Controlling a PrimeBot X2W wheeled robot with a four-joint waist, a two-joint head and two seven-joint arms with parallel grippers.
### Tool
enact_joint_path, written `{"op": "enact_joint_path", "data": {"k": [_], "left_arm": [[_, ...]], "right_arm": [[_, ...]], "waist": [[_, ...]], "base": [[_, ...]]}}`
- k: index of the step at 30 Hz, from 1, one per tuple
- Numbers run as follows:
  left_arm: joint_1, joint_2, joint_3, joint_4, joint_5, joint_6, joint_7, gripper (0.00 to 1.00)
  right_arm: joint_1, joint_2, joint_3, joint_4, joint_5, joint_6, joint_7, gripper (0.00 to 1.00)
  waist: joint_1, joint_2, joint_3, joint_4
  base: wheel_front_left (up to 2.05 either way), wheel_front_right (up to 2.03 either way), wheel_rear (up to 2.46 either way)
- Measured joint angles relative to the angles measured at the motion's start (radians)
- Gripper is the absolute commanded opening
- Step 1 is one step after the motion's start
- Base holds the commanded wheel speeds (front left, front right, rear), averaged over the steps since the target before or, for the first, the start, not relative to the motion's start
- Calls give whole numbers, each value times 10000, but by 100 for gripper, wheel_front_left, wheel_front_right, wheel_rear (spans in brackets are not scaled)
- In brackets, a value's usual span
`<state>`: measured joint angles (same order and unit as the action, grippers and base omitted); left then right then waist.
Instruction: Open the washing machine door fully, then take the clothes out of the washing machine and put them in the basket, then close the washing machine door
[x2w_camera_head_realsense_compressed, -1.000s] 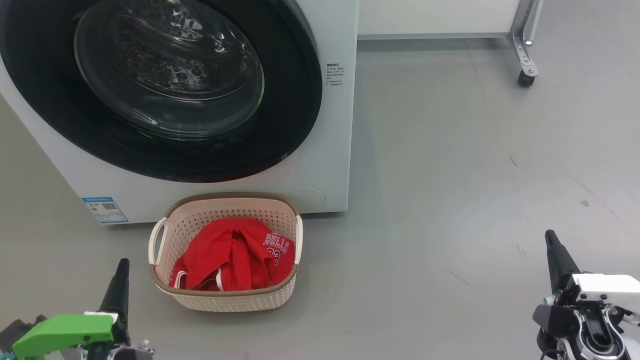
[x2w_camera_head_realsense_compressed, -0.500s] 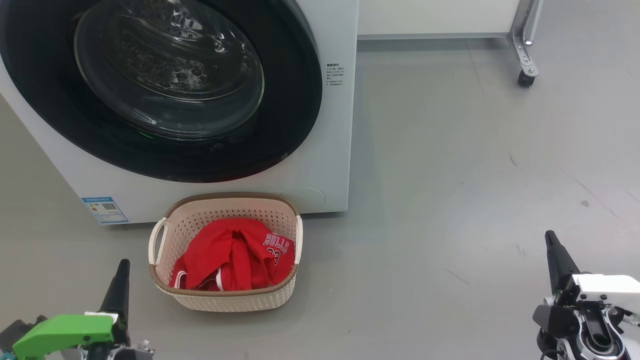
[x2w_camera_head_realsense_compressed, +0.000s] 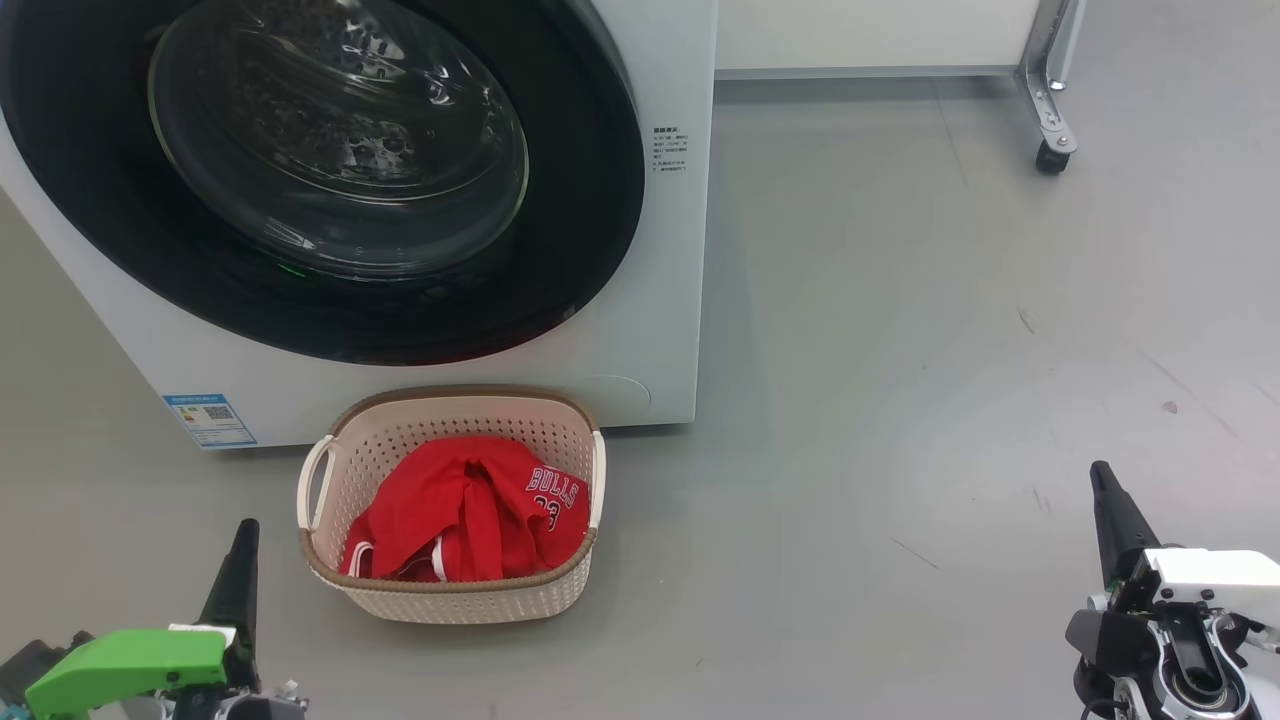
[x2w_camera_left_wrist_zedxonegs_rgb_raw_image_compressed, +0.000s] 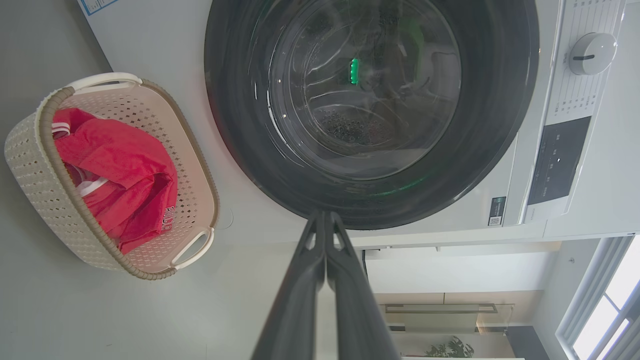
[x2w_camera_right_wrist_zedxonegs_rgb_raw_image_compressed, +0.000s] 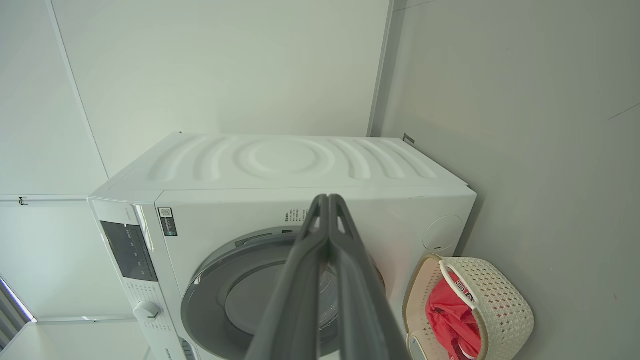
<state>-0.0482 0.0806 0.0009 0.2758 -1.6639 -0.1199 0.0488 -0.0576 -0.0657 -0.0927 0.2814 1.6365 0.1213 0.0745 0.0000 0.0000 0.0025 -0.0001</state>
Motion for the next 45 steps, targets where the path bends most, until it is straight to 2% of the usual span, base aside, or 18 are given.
{"op": "enact_joint_path", "data": {"k": [45], "left_arm": [[-50,-2,46,21,0,0,29,0]], "right_arm": [[-4,13,-31,-4,0,0,8,0]], "waist": [[0,0,1,0]], "base": [[0,0,0]]}}
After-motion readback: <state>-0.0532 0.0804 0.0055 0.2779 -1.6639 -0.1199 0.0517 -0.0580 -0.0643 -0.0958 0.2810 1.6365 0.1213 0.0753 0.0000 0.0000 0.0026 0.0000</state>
